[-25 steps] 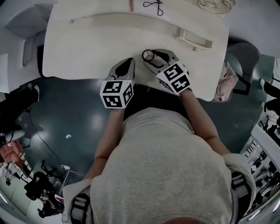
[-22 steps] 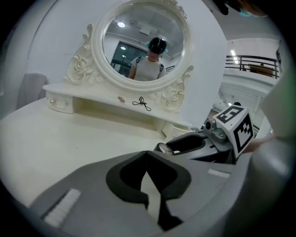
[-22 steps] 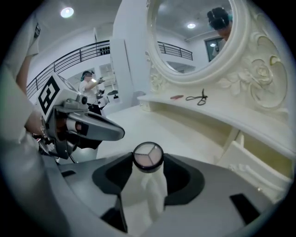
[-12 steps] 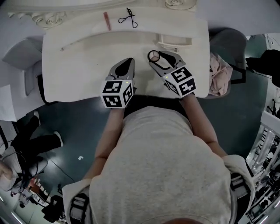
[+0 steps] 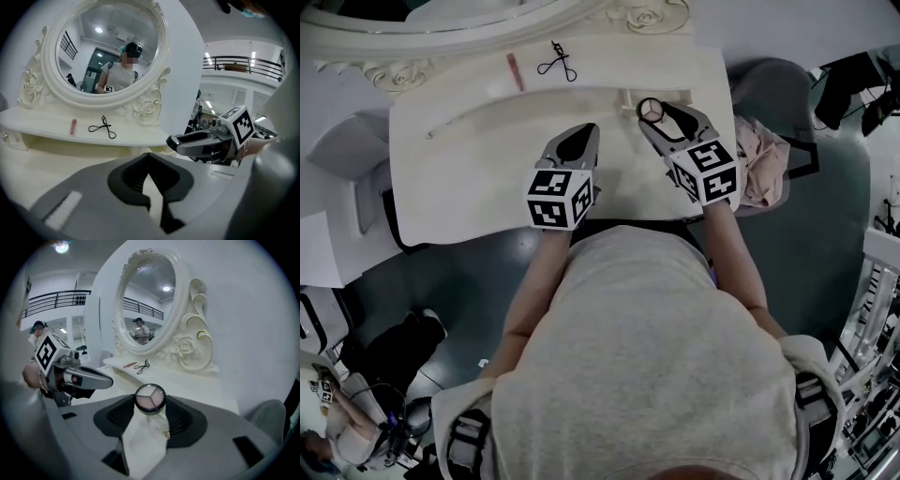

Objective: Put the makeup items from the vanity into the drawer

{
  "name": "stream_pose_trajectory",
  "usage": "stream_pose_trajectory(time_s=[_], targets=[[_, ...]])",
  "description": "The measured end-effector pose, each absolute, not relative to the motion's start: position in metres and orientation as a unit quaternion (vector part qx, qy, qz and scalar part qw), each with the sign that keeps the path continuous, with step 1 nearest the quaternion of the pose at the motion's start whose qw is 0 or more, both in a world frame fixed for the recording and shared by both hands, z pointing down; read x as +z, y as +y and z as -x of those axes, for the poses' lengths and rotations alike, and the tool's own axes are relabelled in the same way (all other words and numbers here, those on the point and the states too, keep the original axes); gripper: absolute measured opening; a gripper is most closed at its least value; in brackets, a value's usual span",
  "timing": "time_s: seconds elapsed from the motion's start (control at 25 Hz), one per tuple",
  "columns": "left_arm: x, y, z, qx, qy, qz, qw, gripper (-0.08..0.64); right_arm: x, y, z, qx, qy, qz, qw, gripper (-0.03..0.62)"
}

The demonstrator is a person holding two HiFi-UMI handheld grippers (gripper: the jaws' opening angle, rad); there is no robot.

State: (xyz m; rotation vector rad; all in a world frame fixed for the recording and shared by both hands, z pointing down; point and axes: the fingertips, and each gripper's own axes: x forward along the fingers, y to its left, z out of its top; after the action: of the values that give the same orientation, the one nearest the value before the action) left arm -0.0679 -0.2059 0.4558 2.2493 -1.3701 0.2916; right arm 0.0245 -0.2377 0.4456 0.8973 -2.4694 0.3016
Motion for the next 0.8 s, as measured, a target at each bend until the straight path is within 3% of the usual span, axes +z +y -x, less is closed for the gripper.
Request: stream_pose_trajectory(time_s=[0.8], targets=[[0.461, -0.233, 0.040, 0.120, -0.455, -0.846, 0.249, 0.009, 0.469, -0.274, -0.075, 0.164, -0.860, -0.388, 0.288, 0.212]])
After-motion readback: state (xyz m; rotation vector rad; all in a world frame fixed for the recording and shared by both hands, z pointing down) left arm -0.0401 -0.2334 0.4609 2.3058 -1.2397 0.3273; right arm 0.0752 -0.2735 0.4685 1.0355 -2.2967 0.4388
